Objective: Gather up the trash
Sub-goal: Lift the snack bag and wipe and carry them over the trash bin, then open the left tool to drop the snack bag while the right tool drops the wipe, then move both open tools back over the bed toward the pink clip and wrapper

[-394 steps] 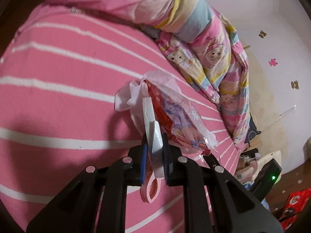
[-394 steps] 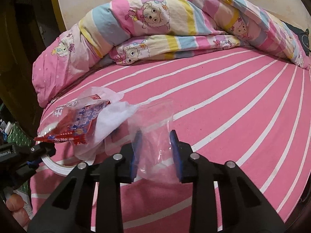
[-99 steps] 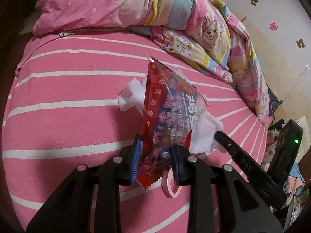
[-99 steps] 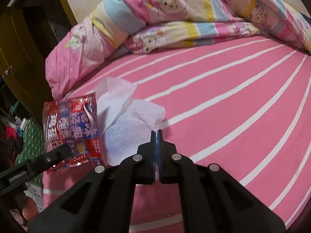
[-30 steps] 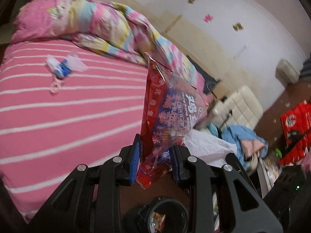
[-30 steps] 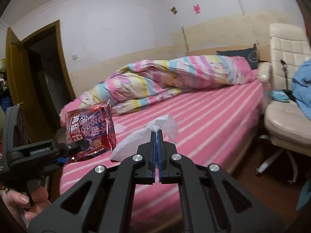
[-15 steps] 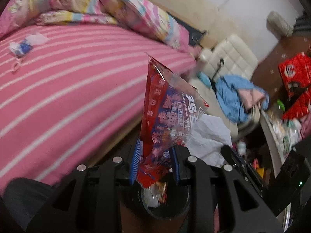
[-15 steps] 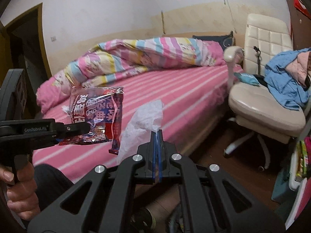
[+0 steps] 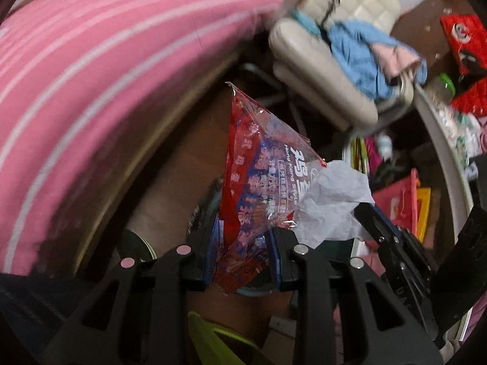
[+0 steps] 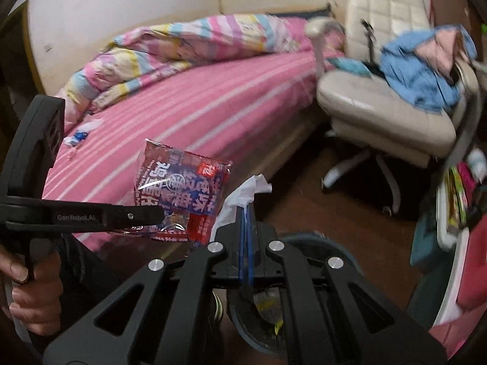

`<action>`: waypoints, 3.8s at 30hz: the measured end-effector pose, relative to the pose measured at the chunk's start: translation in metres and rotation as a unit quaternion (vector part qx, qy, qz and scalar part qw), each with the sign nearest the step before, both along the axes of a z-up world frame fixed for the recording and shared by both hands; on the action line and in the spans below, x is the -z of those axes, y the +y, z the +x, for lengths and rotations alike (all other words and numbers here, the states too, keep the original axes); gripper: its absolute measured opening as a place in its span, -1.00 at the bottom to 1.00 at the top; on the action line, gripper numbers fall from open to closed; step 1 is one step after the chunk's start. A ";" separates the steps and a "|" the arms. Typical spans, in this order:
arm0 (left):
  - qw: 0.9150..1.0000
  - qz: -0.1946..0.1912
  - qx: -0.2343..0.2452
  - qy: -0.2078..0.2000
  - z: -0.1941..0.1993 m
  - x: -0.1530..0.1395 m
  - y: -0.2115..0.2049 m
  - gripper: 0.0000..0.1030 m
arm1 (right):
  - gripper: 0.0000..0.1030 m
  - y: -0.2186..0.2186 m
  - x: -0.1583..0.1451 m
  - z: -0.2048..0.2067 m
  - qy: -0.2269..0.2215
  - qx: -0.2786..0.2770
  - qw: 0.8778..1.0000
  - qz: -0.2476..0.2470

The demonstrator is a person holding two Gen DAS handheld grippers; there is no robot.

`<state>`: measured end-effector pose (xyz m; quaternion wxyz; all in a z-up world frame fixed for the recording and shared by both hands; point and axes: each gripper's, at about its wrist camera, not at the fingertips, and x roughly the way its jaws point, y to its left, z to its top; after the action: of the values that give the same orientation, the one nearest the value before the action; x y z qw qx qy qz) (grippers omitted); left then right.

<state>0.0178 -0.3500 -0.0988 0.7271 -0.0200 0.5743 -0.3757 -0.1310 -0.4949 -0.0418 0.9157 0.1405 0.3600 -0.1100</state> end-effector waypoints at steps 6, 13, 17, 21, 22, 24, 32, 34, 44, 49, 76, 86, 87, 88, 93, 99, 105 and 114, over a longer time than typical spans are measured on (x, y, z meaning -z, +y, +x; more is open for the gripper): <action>0.997 0.044 0.055 0.023 -0.005 0.033 -0.043 -0.47 | -0.96 -0.018 0.034 -0.004 0.043 0.034 0.998 0.026; 0.985 0.101 0.135 0.033 -0.022 0.076 -0.092 -0.47 | -0.95 -0.042 0.075 -0.014 0.092 0.067 0.992 0.057; 0.976 0.125 0.173 0.042 -0.028 0.099 -0.107 -0.47 | -0.95 -0.052 0.095 -0.018 0.119 0.082 0.987 0.071; 0.969 0.138 0.196 0.056 -0.032 0.118 -0.118 -0.47 | -0.95 -0.061 0.110 -0.021 0.143 0.097 0.981 0.084; 0.968 0.139 0.199 0.059 -0.033 0.121 -0.119 -0.47 | -0.95 -0.062 0.114 -0.021 0.150 0.100 0.980 0.088; 0.966 0.143 0.207 0.065 -0.035 0.127 -0.124 -0.46 | -0.95 -0.065 0.124 -0.022 0.161 0.105 0.977 0.091; 0.958 0.160 0.226 0.078 -0.040 0.139 -0.131 -0.43 | -0.93 -0.068 0.151 -0.033 0.180 0.114 0.972 0.095; 0.957 0.161 0.226 0.081 -0.040 0.141 -0.131 -0.42 | -0.93 -0.068 0.153 -0.035 0.181 0.117 0.972 0.095; 0.958 0.161 0.227 0.077 -0.040 0.139 -0.129 -0.34 | -0.81 -0.064 0.147 -0.033 0.184 0.127 0.971 0.088; 0.959 0.159 0.223 0.074 -0.040 0.136 -0.127 -0.28 | -0.60 -0.065 0.141 -0.033 0.182 0.132 0.971 0.082; 0.993 0.071 0.077 0.048 -0.002 0.065 -0.083 0.54 | 0.69 -0.051 0.086 -0.028 0.133 0.176 0.974 0.050; 0.998 -0.028 -0.045 0.023 0.015 0.001 -0.007 0.55 | 0.75 -0.027 0.025 -0.028 0.065 0.150 0.986 0.021; 0.997 -0.043 -0.063 0.018 0.015 -0.007 0.005 0.55 | 0.76 -0.023 0.020 -0.027 0.060 0.146 0.987 0.016; 0.995 -0.054 -0.078 0.015 0.015 -0.013 0.015 0.55 | 0.76 -0.015 0.014 -0.025 0.053 0.140 0.989 0.010; 0.984 -0.113 -0.135 -0.009 0.008 -0.042 0.064 0.56 | 0.79 0.015 -0.012 -0.017 0.026 0.113 0.993 -0.017; 0.970 -0.173 -0.169 -0.037 -0.007 -0.065 0.110 0.58 | 0.81 0.056 -0.040 -0.005 -0.008 0.064 0.996 -0.063; 0.952 -0.209 -0.211 -0.069 -0.009 -0.082 0.155 0.58 | 0.82 0.096 -0.066 0.018 -0.041 0.016 0.996 -0.082; 0.923 -0.217 -0.294 -0.119 0.014 -0.101 0.248 0.61 | 0.85 0.162 -0.090 0.068 -0.073 -0.067 0.992 -0.074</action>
<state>0.0317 -0.1024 0.0026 0.8457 -0.3003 0.3566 -0.2598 -0.0625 -0.3333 0.0477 0.9527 0.0556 0.2916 -0.0644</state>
